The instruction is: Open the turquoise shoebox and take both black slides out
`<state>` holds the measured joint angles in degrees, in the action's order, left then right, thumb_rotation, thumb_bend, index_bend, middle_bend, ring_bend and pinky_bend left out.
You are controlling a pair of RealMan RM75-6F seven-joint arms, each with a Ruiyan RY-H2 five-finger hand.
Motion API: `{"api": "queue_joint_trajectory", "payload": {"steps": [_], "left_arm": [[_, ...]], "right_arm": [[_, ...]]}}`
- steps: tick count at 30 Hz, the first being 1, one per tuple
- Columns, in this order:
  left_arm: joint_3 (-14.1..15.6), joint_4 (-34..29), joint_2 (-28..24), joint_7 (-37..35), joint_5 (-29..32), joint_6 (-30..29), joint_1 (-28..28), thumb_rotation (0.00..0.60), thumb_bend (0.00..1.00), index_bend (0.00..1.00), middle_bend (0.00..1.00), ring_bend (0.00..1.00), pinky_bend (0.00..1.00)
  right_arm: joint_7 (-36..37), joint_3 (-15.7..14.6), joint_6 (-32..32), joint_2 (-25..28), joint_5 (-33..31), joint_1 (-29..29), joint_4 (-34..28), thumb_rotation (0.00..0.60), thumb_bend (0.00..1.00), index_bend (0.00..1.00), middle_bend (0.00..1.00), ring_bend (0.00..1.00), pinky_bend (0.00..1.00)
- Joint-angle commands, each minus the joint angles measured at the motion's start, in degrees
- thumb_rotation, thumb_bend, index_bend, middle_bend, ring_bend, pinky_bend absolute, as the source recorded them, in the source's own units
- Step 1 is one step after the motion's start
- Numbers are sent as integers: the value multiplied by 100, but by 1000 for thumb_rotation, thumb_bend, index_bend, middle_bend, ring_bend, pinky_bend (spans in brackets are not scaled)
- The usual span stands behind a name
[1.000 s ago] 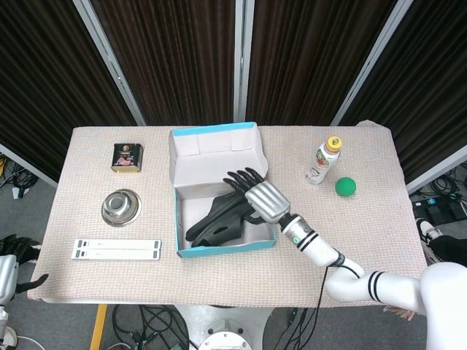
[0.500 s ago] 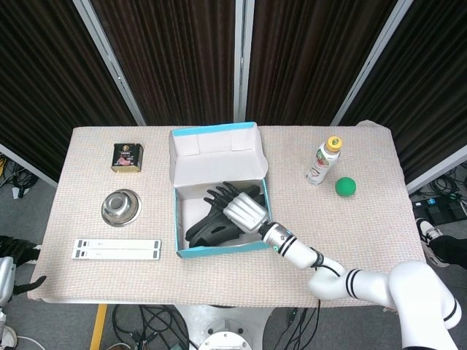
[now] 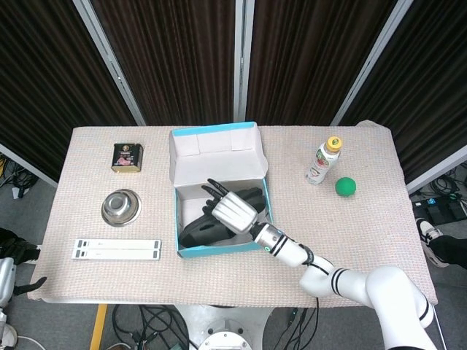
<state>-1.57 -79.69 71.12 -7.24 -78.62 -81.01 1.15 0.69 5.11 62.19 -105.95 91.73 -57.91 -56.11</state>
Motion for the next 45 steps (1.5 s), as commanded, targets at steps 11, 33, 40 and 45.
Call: {"api": "queue_joint_trajectory", "payload": {"steps": [11, 33, 40, 45], "left_arm": [[-24, 29, 2, -34, -35, 12, -34, 600, 15, 310, 245, 107, 134], [-23, -173, -43, 136, -183, 41, -170, 600, 16, 310, 244, 106, 134], [-14, -327, -110, 223, -203, -4, -170, 600, 16, 310, 245, 106, 134], [9, -393, -160, 260, -154, 7, -142, 600, 16, 310, 245, 106, 134]], "right_arm": [[240, 616, 1162, 297, 60, 245, -270, 600, 539, 738, 525, 150, 0], [853, -415, 831, 2844, -815, 2348, -1952, 600, 546, 705, 522, 150, 0], [1161, -352, 237, 2237, -942, 2259, -1021, 600, 546, 676, 519, 150, 0], [944, -274, -263, 1826, -1026, 2058, -380, 600, 424, 430, 347, 40, 0]]}}
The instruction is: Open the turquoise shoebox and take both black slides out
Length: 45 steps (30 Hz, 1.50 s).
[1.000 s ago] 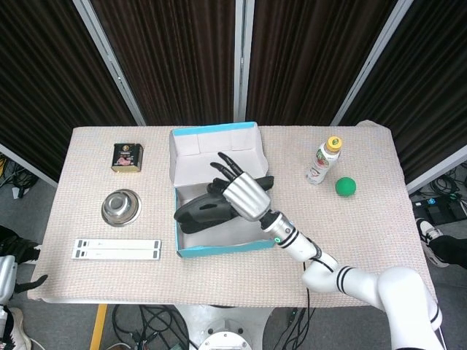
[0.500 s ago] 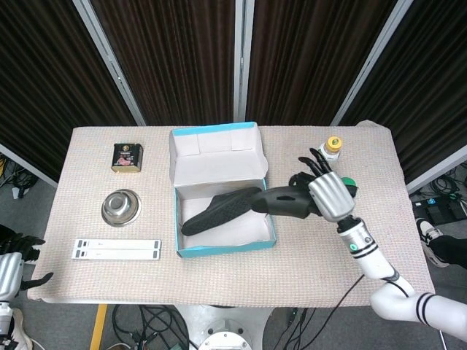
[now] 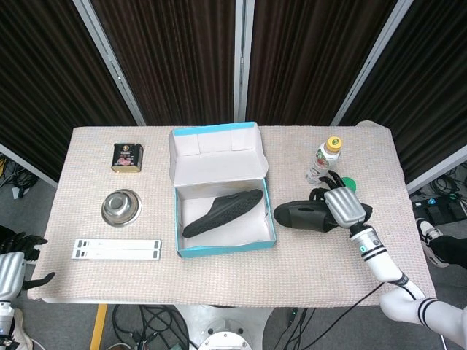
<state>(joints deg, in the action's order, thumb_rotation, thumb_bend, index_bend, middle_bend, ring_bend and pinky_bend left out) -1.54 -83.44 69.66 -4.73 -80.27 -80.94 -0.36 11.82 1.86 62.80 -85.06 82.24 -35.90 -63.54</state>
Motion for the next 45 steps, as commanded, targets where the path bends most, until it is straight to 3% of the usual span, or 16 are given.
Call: {"api": "queue_joint_trajectory", "payload": {"steps": [1, 3, 5, 11, 14, 18, 21, 26, 30, 35, 45], "left_arm": [[9, -29, -27, 12, 22, -4, 17, 600, 15, 310, 245, 106, 134], [8, -49, -45, 26, 34, -14, 25, 600, 16, 310, 245, 107, 134], [7, -75, -60, 48, 48, -14, 28, 600, 16, 310, 245, 107, 134], [7, -124, -76, 104, 37, -1, 4, 600, 16, 310, 245, 106, 134], [6, -126, -71, 107, 31, -4, -2, 600, 16, 310, 245, 106, 134], [7, -133, -73, 106, 21, -21, -1, 600, 16, 310, 245, 107, 134], [12, -123, -72, 84, 19, -31, 7, 600, 16, 310, 245, 107, 134], [19, -127, -81, 65, 27, -47, 23, 600, 16, 310, 245, 107, 134], [21, -116, -67, 65, 35, -23, 14, 600, 16, 310, 245, 106, 134], [20, -128, -66, 44, 19, -55, 22, 600, 16, 310, 245, 107, 134], [38, -4, -45, -81, 95, -29, 78, 600, 15, 310, 245, 107, 134]], "right_arm": [[-364, 67, -380, -321, -79, -184, 463, 600, 308, 291, 240, 11, 0], [-738, 96, -391, -372, -80, -222, 536, 600, 104, 71, 63, 0, 0], [-1160, 119, -310, -348, -21, -252, 488, 600, 11, 0, 0, 0, 0], [-3047, 183, -95, 158, 2, -265, -221, 600, 0, 0, 0, 0, 0], [-3482, 221, -66, 528, -25, -244, -921, 600, 0, 0, 0, 0, 0], [-3750, 247, -41, 1012, 70, -258, -1762, 600, 0, 0, 0, 0, 0], [-3515, 302, -42, 1296, 180, -292, -2337, 600, 0, 0, 0, 0, 0], [-3532, 410, -315, 1629, 280, -508, -2982, 600, 0, 0, 0, 0, 0], [-3102, 629, -686, 1355, 162, -830, -3038, 600, 0, 0, 21, 0, 0], [-2654, 812, -1660, 801, -113, -1490, -2802, 600, 0, 0, 111, 0, 0], [-3181, 1097, -2704, -731, -1173, -2545, -1454, 600, 0, 32, 105, 0, 0]]}}
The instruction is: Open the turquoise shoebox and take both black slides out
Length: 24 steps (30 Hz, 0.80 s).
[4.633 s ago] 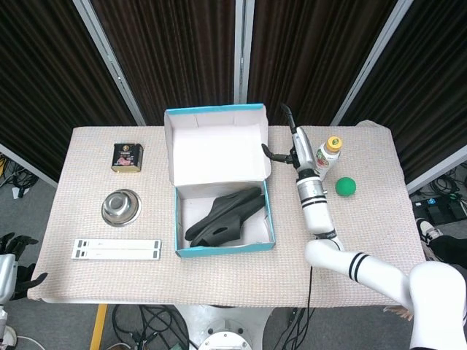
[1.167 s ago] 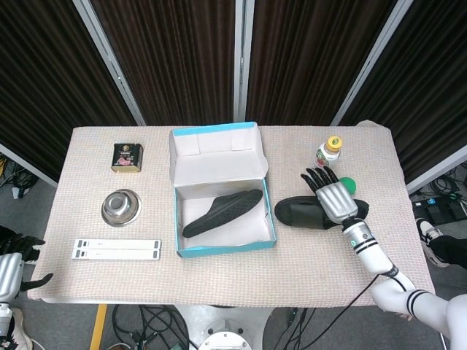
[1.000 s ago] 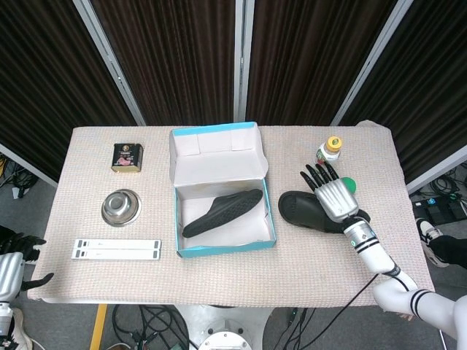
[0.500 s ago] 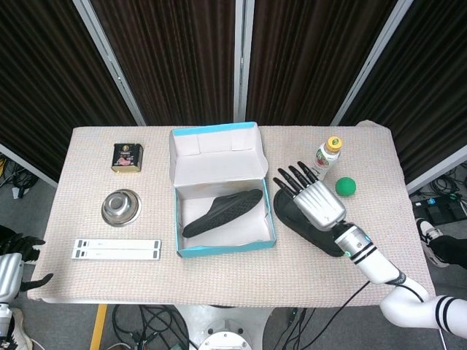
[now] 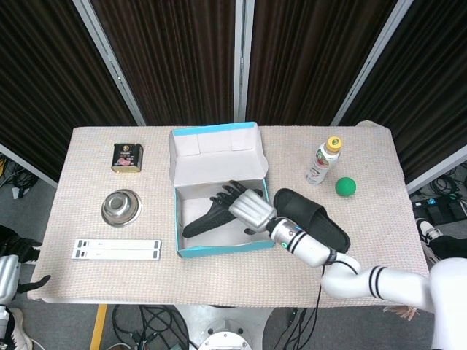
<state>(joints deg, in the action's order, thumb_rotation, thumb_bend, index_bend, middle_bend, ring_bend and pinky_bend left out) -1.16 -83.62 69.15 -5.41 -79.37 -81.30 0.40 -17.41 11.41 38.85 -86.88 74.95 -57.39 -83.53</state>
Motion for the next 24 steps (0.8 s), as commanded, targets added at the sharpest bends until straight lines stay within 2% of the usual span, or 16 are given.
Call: {"api": "queue_joint_trajectory", "payload": {"steps": [1, 9, 11, 14, 16, 20, 22, 24], "left_arm": [[1, 29, 8, -25, 7, 12, 2, 600, 16, 310, 245, 106, 134], [-1, 158, 45, -122, -13, 43, -11, 600, 16, 310, 245, 107, 134], [4, 199, 58, -164, -8, 48, -1, 600, 16, 310, 245, 107, 134], [8, 260, 81, -227, 2, 39, 22, 600, 16, 310, 245, 106, 134], [11, 307, 98, -261, 13, 46, 33, 600, 16, 310, 245, 106, 134], [14, 374, 135, -313, -1, 67, 28, 600, 15, 310, 245, 107, 134], [11, 393, 149, -329, -15, 62, 25, 600, 16, 310, 245, 107, 134], [8, 403, 157, -334, -23, 60, 22, 600, 16, 310, 245, 107, 134]], "right_arm": [[-348, 151, -333, -676, -527, -470, 684, 600, 0, 35, 104, 0, 0], [-1075, 113, -494, -1615, -1186, -1021, 1667, 600, 0, 84, 119, 0, 0], [-1223, 94, -427, -1748, -1251, -1097, 1842, 600, 11, 132, 168, 0, 0], [-1386, -3, -244, -1886, -1246, -1090, 1959, 600, 70, 288, 316, 12, 0], [-1409, -48, -123, -1925, -1204, -1051, 1974, 600, 147, 485, 433, 77, 0], [-1376, -138, 177, -1897, -982, -936, 1894, 600, 286, 760, 582, 215, 4], [-1342, -165, 341, -1825, -851, -869, 1786, 600, 323, 825, 633, 269, 14], [-1295, -159, 480, -1745, -775, -803, 1649, 600, 327, 842, 651, 288, 19]]}}
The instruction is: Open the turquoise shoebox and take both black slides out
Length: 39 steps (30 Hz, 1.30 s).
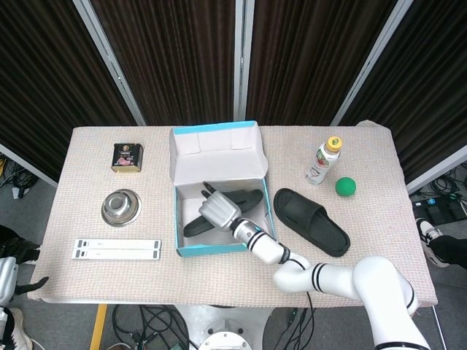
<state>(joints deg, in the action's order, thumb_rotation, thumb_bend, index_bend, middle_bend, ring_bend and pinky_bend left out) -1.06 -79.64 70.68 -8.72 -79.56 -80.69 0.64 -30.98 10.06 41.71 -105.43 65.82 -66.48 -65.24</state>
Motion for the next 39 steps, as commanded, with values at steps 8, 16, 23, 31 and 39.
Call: {"api": "queue_joint_trajectory", "payload": {"steps": [8, 16, 23, 31, 39], "left_arm": [[-9, 23, 18, -19, -15, 14, -13, 600, 16, 310, 245, 106, 134], [-25, 8, 0, -16, -41, 2, -31, 600, 16, 310, 245, 106, 134], [-14, -78, -7, 69, -89, 25, -70, 600, 16, 310, 245, 106, 134], [1, -251, -33, 213, -162, 13, -113, 600, 15, 310, 245, 106, 134], [12, -341, -116, 269, -114, -22, -73, 600, 16, 310, 245, 106, 134]], "right_arm": [[209, 84, 912, 606, 416, 457, -1071, 600, 327, 876, 666, 308, 20], [882, 230, 1808, 1886, 954, 1103, -2561, 600, 327, 879, 667, 308, 20], [1509, -106, 2457, 3223, 1352, 1996, -3186, 600, 327, 877, 667, 308, 29], [1892, -234, 2098, 3064, 531, 2395, -2437, 600, 319, 802, 655, 297, 29], [1694, 68, 1850, 2218, -205, 2303, -1760, 600, 308, 658, 549, 204, 5]]}}
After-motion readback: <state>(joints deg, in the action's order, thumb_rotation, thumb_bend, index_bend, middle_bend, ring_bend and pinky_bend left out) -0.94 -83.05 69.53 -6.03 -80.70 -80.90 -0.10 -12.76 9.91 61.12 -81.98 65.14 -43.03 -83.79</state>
